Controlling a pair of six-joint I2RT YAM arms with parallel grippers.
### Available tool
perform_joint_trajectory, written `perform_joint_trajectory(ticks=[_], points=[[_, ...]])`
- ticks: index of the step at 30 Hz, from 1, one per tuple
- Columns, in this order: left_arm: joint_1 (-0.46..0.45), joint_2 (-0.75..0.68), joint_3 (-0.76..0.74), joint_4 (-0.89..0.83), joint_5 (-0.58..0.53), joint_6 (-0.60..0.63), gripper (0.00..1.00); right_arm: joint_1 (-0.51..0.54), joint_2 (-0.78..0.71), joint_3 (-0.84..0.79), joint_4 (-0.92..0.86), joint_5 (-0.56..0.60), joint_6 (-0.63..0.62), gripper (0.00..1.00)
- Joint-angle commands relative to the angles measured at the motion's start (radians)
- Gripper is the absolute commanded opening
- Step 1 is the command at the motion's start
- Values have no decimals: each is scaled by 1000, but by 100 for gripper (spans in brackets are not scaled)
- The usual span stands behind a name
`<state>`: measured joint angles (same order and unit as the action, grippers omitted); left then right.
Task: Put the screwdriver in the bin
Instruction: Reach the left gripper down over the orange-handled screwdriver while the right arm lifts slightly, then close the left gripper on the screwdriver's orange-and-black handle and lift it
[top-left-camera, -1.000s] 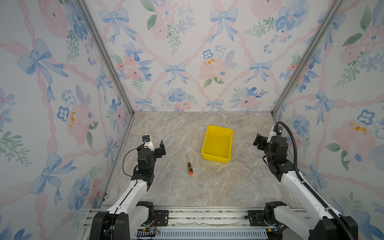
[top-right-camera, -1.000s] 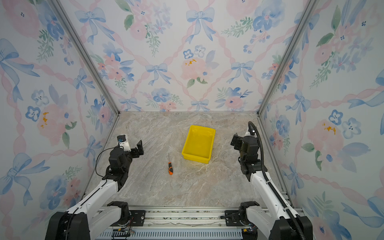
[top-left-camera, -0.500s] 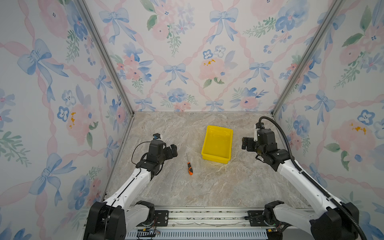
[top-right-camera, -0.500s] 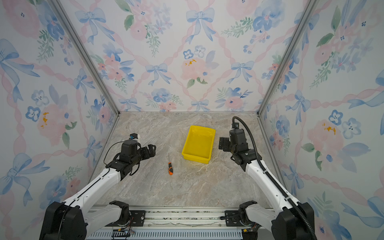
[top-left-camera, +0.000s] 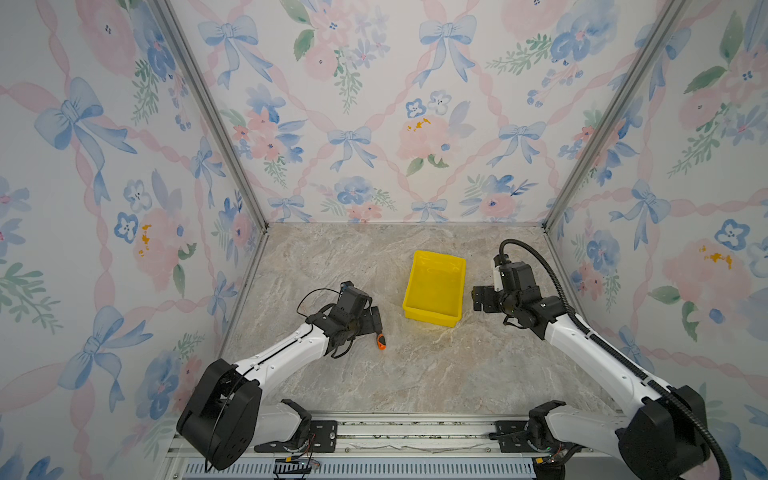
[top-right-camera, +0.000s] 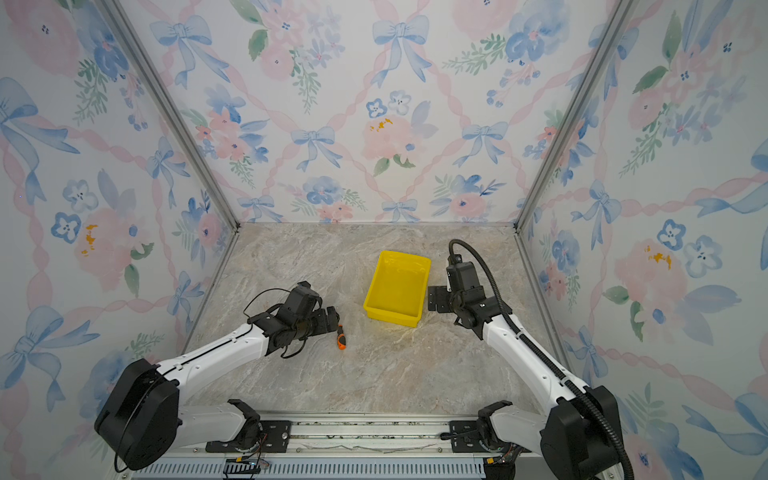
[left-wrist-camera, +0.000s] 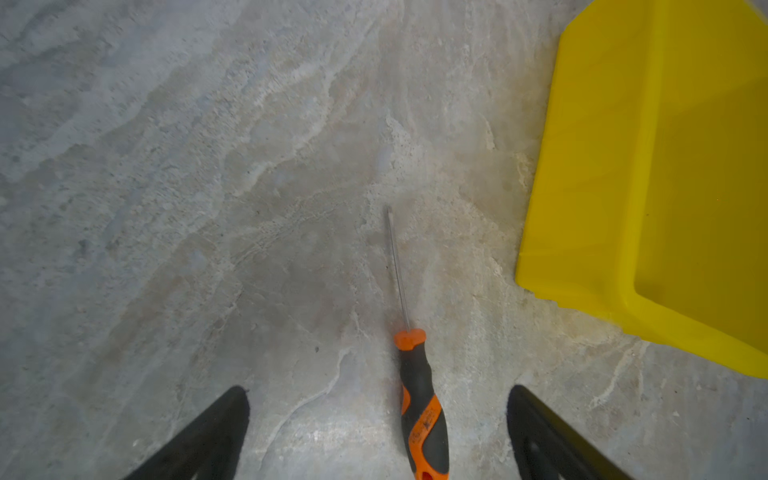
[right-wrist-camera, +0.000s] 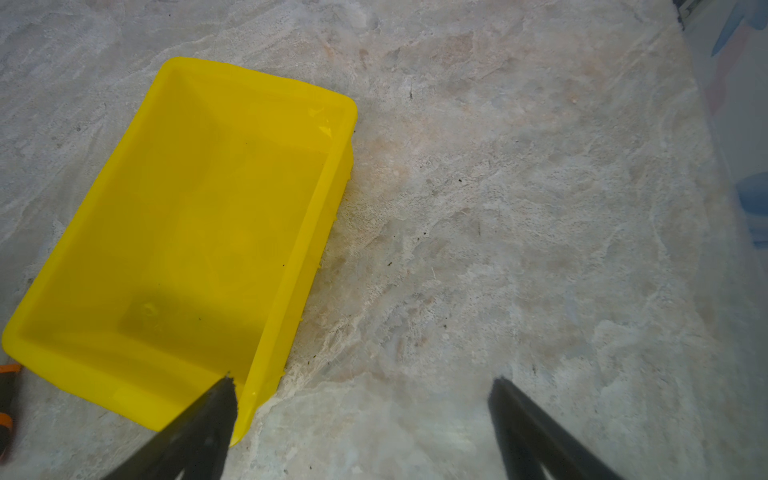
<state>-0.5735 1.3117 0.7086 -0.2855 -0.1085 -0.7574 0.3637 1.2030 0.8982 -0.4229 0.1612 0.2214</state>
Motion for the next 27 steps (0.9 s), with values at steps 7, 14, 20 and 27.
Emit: perform_joint_trajectory(ticks=[7,14,20,27], points=[[-111,100,49,-54,-32,-68,91,9,48,105,-67,6,-25,97],[-155,181,82,-54,-68,-82,78,7,41,108,-68,8,-42,97],[-164,263,126,-86,-100,-65,68,2,43,99,-53,14,-39,97],[-170,310,147,-103,-104,-63,45,-22,14,70,-47,20,-39,97]])
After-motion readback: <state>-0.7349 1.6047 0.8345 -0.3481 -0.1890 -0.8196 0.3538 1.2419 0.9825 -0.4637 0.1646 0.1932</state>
